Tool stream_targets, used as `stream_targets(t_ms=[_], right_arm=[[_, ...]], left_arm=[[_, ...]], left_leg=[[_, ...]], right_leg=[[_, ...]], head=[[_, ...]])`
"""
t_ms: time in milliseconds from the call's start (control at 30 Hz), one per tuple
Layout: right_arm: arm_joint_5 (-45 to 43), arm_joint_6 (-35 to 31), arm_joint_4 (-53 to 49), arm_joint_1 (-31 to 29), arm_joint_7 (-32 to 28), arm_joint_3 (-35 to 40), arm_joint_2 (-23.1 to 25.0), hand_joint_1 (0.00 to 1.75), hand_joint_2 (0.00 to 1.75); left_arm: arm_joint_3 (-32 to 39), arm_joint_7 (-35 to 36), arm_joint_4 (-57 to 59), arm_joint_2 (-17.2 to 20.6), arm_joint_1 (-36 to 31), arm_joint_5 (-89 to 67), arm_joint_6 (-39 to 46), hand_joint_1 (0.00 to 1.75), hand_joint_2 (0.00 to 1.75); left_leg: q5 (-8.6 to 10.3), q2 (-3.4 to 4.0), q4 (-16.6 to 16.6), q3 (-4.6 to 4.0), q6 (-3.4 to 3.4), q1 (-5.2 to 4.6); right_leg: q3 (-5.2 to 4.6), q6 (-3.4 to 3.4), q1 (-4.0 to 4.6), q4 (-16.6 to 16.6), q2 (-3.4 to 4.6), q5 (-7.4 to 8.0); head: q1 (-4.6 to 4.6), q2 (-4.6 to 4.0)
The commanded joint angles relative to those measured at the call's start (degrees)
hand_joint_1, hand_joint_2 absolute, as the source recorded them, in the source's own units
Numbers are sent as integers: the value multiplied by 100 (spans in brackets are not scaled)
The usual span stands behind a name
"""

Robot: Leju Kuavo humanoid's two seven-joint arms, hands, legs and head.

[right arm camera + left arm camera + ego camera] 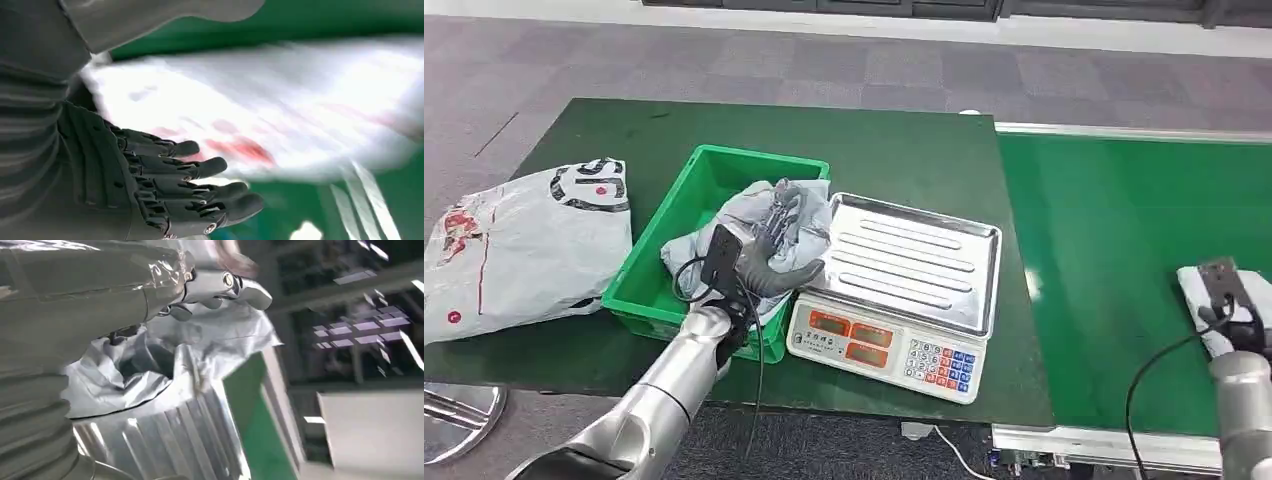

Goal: Moved the parcel from conveyor to table for the left to box.

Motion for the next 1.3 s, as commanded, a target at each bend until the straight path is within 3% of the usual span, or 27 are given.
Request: stream_targets(t_ms=[33, 200, 500, 533, 567, 600, 1100, 1133, 1167, 1200, 1267, 1300], right_arm=[[440, 1106, 1614, -243, 821, 551, -278, 0, 175], [707, 1555, 1673, -382, 1255, 671, -247, 0, 175], [922, 1700, 1604, -568, 1304, 746, 55, 0, 175], [988, 1720, 1605, -593, 1250, 789, 77, 19, 175], [997, 1724, 1591, -637, 1234, 801, 127, 19, 175], [1048, 1751, 1599, -662, 1181, 815, 158, 175, 175], [1281, 1852, 1582, -1037, 870, 895, 562, 175, 175], [1268, 1832, 1559, -1038, 787, 890, 582, 175, 175], [1029, 1594, 1492, -1117, 298, 653, 719, 175, 175], [1038, 1612, 1489, -1171, 306, 668, 764, 175, 175], [616, 886, 1322, -1342, -540, 300, 968, 175, 175], [632, 898, 1330, -1406, -497, 315, 988, 175, 175]], left_arm=[[531, -47, 680, 143, -267, 137, 101, 0, 175], [659, 233, 669, 140, -245, 188, 408, 0, 175], [804, 248, 489, 234, -57, 322, 409, 0, 175], [805, 261, 454, 244, -32, 322, 416, 0, 175], [809, 261, 453, 257, -17, 322, 419, 0, 175], [813, 264, 413, 262, 5, 319, 435, 0, 175], [905, 317, 309, 310, 48, 268, 509, 0, 175], [908, 317, 304, 315, 53, 268, 509, 0, 175], [930, 317, 209, 348, 122, 264, 521, 0, 175], [936, 317, 211, 367, 136, 265, 519, 0, 175], [986, 316, 86, 415, 240, 267, 543, 0, 175], [1000, 320, 45, 420, 264, 267, 539, 0, 175]], left_leg=[[-10, 15, -4, 18, -20, 12], [-13, 31, -1, 14, -25, 8], [-13, 52, -7, 23, -27, 14], [-13, 50, -5, 20, -24, 12], [-12, 52, -7, 20, -23, 10], [-13, 54, -8, 23, -26, 13], [-8, 58, -6, 22, -30, 15], [-6, 54, -5, 19, -26, 11], [-7, 61, -9, 25, -34, 14], [-7, 56, -5, 19, -28, 14], [-10, 76, -8, 24, -32, 12], [-8, 72, -5, 16, -25, 8]], right_leg=[[17, -6, 8, -11, 32, 1], [2, -6, 5, -5, 51, 3], [10, -6, 9, -15, 73, 8], [9, -6, 8, -11, 68, 6], [8, -6, 7, -11, 69, 7], [11, -7, 9, -15, 74, 9], [5, -14, 11, -10, 79, 13], [2, -12, 8, -6, 70, 10], [6, -14, 10, -12, 83, 13], [4, -13, 11, -7, 74, 11], [4, -14, 9, -8, 96, 14], [-3, -12, 7, -2, 88, 14]], head=[[0, 0], [0, 0], [0, 0], [0, 0], [0, 0], [0, 0], [0, 0], [0, 0], [0, 0], [0, 0], [0, 0], [0, 0]])
